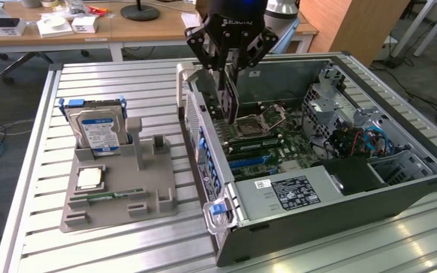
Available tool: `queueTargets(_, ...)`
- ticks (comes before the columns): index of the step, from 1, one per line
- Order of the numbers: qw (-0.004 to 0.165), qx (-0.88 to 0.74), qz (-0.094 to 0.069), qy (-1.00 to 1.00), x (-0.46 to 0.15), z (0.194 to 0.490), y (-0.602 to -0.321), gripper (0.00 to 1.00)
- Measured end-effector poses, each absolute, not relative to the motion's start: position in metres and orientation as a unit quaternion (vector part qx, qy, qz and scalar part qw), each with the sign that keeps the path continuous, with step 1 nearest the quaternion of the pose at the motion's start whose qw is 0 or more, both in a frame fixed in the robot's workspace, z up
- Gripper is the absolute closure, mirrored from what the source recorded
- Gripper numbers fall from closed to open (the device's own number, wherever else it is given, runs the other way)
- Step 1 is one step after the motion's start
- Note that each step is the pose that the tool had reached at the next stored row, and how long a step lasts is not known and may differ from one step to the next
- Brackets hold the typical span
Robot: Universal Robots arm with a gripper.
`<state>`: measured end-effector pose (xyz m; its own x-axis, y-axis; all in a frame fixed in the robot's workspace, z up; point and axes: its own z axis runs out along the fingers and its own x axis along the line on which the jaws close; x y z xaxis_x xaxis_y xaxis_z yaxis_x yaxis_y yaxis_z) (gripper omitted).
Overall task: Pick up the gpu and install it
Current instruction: 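Pick up the gpu and move the gpu toward the slot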
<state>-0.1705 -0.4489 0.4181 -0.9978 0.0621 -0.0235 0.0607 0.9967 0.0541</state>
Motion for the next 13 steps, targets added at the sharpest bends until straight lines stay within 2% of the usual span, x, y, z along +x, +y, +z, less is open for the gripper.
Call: queueTargets(13,0.013,0.031,0.027,0.999,-0.144,0.418,-0.448,0.74)
